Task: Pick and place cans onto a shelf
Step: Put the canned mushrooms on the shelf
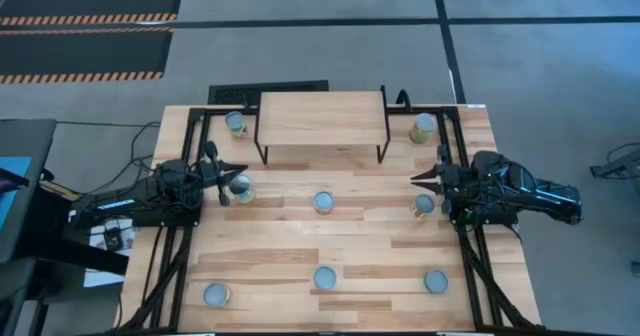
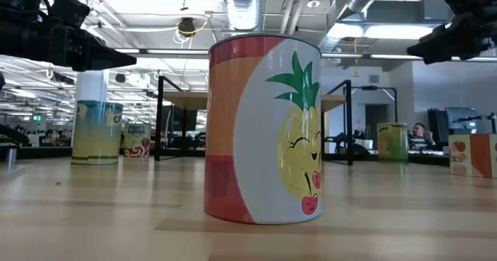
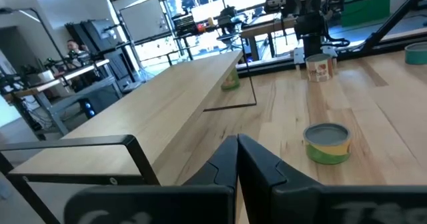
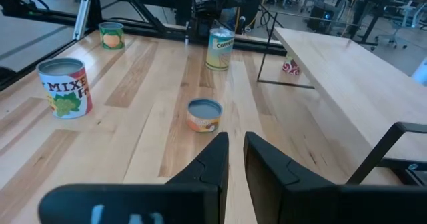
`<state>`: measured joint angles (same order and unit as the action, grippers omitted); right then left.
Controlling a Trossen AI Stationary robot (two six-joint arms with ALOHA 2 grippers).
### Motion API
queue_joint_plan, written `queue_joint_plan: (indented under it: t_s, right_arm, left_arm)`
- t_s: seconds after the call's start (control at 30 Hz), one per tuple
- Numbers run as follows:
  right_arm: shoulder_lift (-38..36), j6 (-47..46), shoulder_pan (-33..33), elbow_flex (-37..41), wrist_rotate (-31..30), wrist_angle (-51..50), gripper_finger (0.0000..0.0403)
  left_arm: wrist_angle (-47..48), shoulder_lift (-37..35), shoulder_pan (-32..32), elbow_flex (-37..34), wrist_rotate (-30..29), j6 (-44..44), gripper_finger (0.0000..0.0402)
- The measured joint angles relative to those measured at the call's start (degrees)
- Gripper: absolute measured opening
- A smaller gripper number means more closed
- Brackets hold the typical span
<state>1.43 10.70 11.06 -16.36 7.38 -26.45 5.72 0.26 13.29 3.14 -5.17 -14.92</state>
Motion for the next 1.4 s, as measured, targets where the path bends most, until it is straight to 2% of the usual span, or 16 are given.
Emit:
queue_joint_plan:
  t_s: [0.13, 0.23, 0.33, 0.63, 0.7, 0.77, 0.87, 1.03, 1.23, 1.4]
  right_arm:
    - [0.01, -0.18, 0.01, 0.19, 0.93, 4.04, 0.0074]
    - [0.03, -10.70, -0.55, 1.32, 2.12, 8.69, 0.0074]
    - [0.53, -21.40, -1.46, 1.98, 2.09, 13.80, 0.0074]
    - [0.87, -19.88, -2.06, 2.82, 0.94, 25.03, 0.0074]
    - [0.89, -19.92, -2.06, 2.82, -1.22, 28.90, 0.0074]
    - [1.45, -21.83, -2.06, 2.83, -6.15, 35.55, 0.0074]
    - [7.12, -19.01, -2.03, 2.61, -7.74, 42.79, 0.0068]
    - [20.23, -13.17, -2.02, -0.61, -9.44, 46.13, 0.0012]
    - [35.07, -8.74, -2.06, -8.43, -9.45, 45.18, 0.0006]
    - [41.18, -6.84, -3.31, -14.86, -9.25, 37.24, 0.0004]
  left_arm:
    - [0.00, -0.01, 0.00, 0.00, 0.00, 0.11, 0.0000]
    - [-0.02, -0.01, 0.01, 0.02, 0.02, 1.40, 0.0000]
    - [-0.06, -0.01, 0.00, 0.01, 0.01, 6.31, 0.0000]
    - [-0.38, 0.00, -0.01, -0.02, -0.02, 15.39, 0.0000]
    - [-0.22, 0.01, -0.01, -0.02, -0.02, 15.93, 0.0000]
    - [-0.20, 0.07, -0.01, -0.02, 0.18, 17.72, 0.0000]
    - [-0.10, 0.10, -0.01, -0.02, 1.15, 18.62, 0.0000]
    - [0.02, 0.10, -0.05, -0.02, 3.86, 17.99, 0.0000]
    - [0.05, 0.10, -0.05, -0.02, 4.07, 19.53, 0.0000]
    - [0.22, 0.10, -0.10, -0.02, 6.20, 20.72, 0.0000]
